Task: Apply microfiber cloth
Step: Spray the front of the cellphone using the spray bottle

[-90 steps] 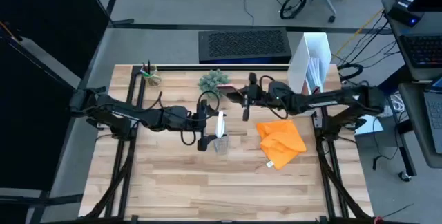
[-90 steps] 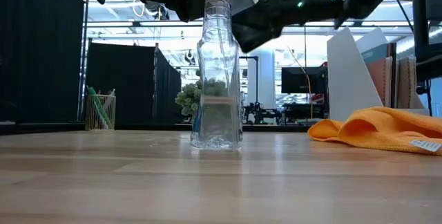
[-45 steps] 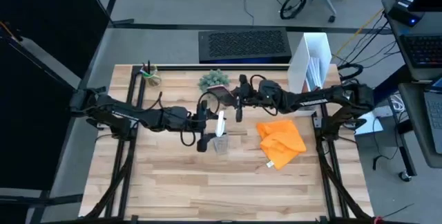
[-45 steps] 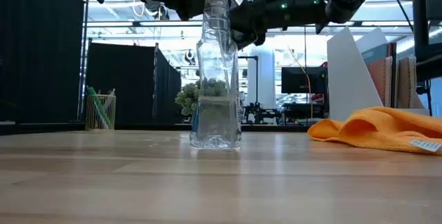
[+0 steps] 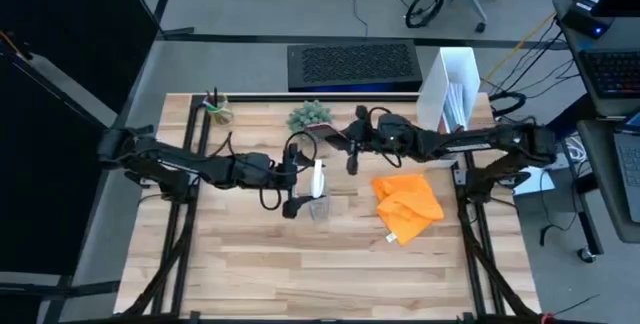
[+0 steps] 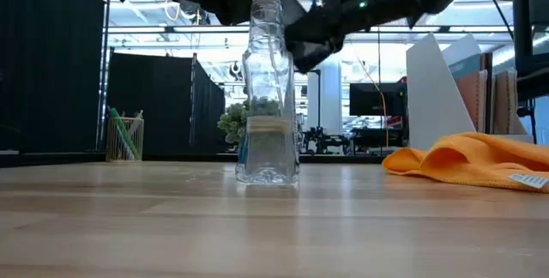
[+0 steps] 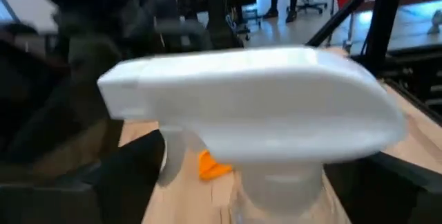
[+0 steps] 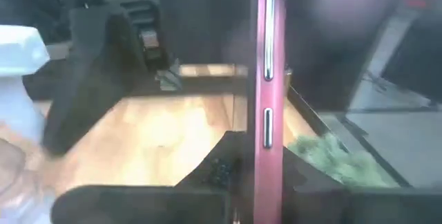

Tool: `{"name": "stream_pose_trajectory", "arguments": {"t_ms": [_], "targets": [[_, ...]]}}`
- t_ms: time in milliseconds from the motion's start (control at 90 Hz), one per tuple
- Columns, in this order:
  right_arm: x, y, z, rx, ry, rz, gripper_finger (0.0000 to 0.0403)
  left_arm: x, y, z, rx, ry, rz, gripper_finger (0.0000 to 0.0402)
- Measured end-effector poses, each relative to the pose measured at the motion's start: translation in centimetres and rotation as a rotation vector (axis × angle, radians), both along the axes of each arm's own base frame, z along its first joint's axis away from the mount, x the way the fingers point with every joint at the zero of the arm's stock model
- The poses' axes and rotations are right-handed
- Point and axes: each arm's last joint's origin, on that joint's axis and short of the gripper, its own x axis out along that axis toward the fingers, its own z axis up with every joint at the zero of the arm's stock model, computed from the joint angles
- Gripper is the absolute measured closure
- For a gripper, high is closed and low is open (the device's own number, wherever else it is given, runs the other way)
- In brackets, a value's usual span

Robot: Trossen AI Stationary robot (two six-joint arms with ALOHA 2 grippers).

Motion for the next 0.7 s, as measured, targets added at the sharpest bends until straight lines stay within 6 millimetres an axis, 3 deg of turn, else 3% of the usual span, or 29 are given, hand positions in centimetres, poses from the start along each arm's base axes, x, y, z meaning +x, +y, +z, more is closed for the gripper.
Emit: {"name": "stream_pose_trajectory", "arguments": {"t_ms": [178,356,478,700], "targets": [[-3.7,0.6,1.8,0.032,0.133,-0.07,0.0389,-1.8,0.2,0.5,-0.006,0.111,0.004,0.0006],[-6.7,2.3,1.6,0.266,0.291,-0.042,0.0389,-3.8,0.2,0.8,-0.079,0.217,0.034,0.0011],[-7.4,4.3,0.6,0.357,0.435,0.007,0.0389,-4.7,0.4,1.5,-0.107,0.209,0.068,0.0011],[-7.2,8.2,-1.4,0.462,0.514,0.059,0.0389,-6.1,0.2,1.5,-0.208,0.292,0.11,0.0011]]}}
